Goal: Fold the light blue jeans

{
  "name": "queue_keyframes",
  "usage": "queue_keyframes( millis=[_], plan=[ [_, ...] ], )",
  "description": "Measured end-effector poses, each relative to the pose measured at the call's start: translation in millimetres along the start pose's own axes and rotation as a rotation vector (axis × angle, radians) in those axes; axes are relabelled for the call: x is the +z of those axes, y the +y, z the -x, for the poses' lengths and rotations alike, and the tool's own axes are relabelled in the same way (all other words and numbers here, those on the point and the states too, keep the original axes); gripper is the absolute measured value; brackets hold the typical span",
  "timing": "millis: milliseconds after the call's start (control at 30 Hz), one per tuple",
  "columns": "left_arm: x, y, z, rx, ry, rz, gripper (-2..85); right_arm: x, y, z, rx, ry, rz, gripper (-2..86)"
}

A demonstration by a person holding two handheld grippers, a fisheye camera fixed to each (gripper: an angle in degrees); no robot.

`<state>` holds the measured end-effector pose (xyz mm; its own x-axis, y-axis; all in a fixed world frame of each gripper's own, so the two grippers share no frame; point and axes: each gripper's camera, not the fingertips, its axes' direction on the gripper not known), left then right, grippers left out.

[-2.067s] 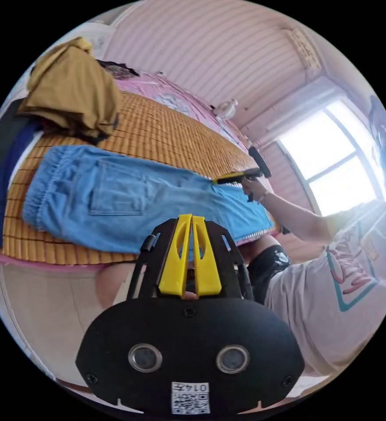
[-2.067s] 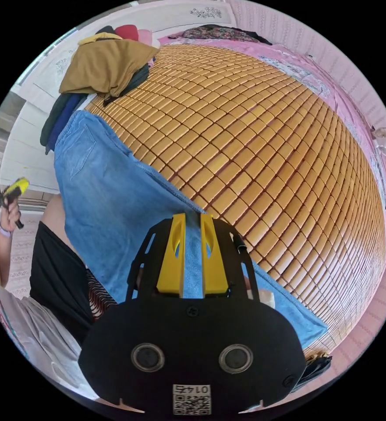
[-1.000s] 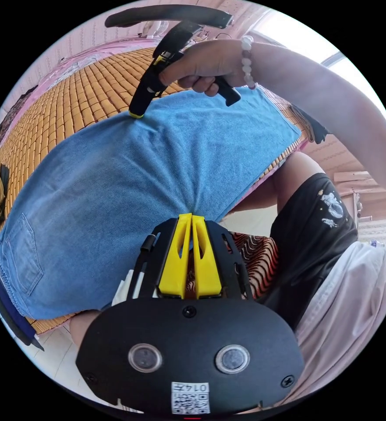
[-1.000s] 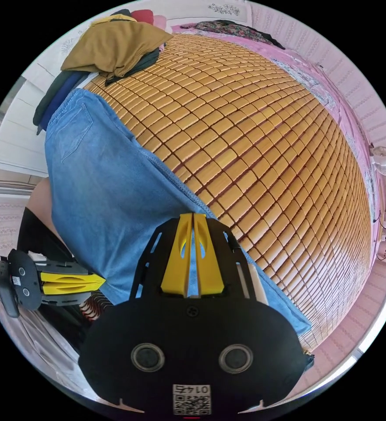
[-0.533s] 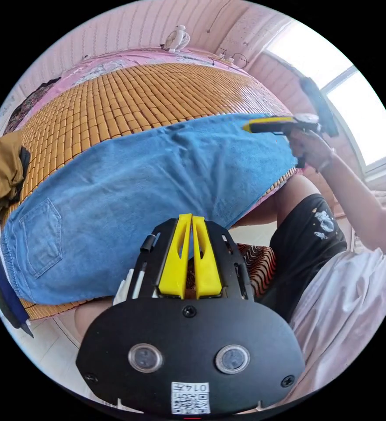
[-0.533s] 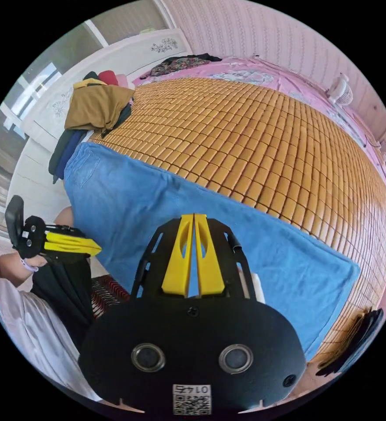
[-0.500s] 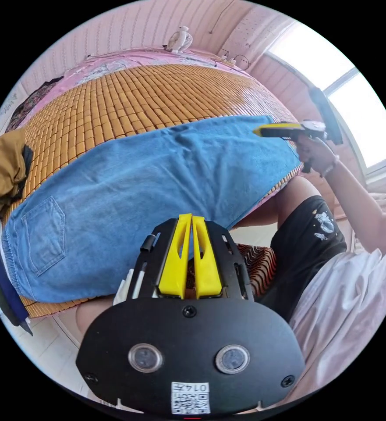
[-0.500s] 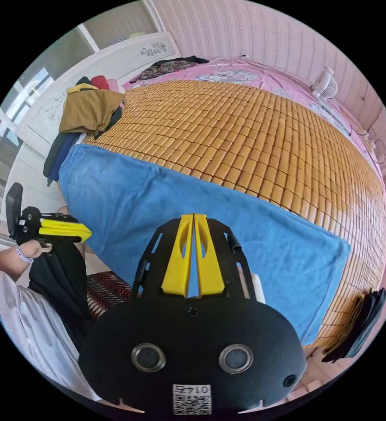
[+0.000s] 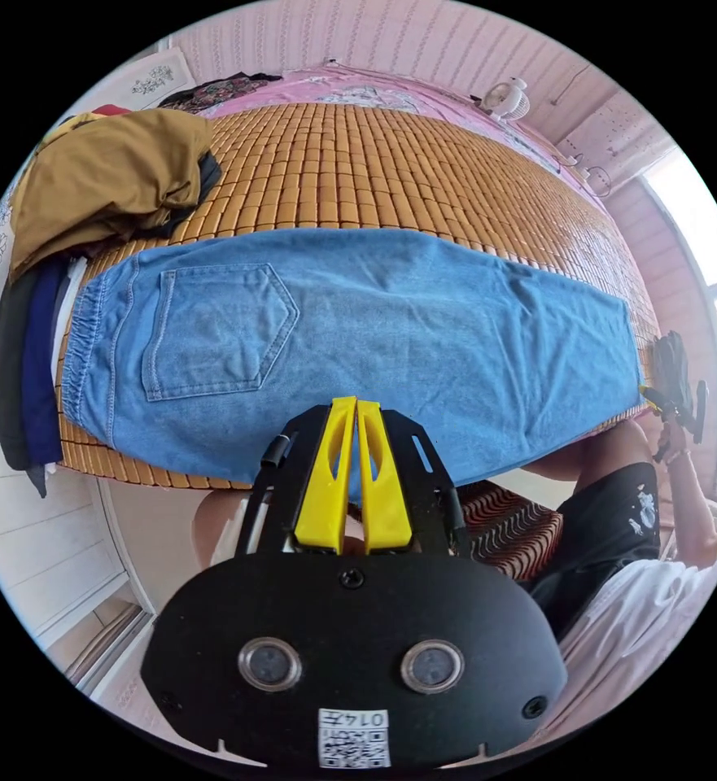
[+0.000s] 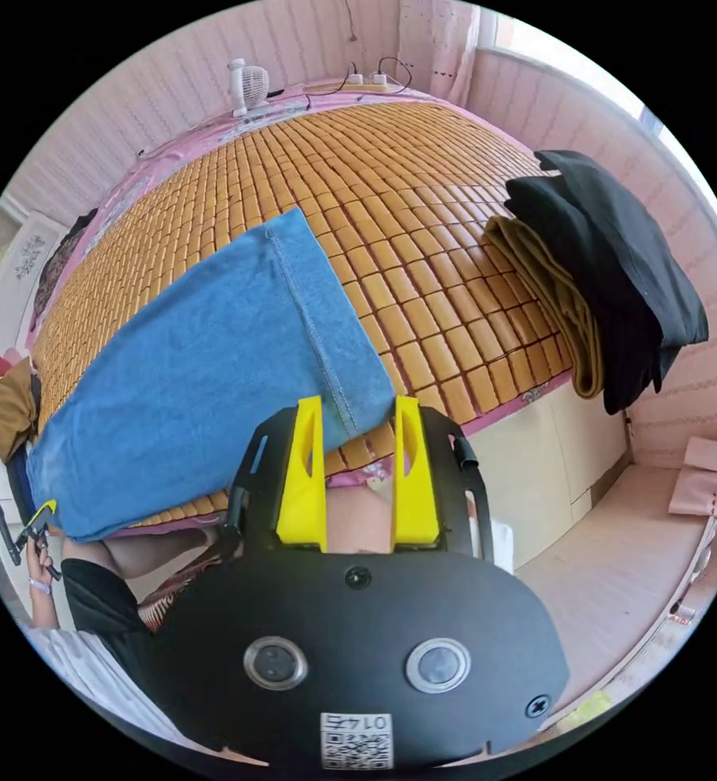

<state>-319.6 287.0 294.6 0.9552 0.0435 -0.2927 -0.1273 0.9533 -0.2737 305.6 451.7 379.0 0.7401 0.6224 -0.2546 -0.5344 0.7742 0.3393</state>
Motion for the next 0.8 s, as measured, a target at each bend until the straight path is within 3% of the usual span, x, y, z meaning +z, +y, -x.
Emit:
queue_keyframes(
  millis=[233,367,500,667,800],
  plan=[
    [7.1,-4.9,2.4,0.03,-0.044,0.01,-1.0,7.2,16.4,14.2,-0.094,0.031,-0.03,4.9],
    [5.3,-11.8,4.1,0.044,-0.026,0.012,-1.0,-21.1,22.7,-11.3,0.026,-0.17,-0.212,4.4],
    [10.6,-28.0,-29.0,0.227,0.186,0.014,-1.0,-67.2,20.5,-17.9,0.023,-0.111,-0.375,4.1],
    [31.1,-48.6,-95.5,0.42,0.292,-0.012,-1.0,-160.3,16.7,-11.8,-0.063,-0.025,-0.623,4.0],
    [36.1,-60.9,-119.7,0.423,0.576,0.004,-1.0,-242.4,25.9,52.9,-0.34,-0.081,-0.853,4.1]
  ],
)
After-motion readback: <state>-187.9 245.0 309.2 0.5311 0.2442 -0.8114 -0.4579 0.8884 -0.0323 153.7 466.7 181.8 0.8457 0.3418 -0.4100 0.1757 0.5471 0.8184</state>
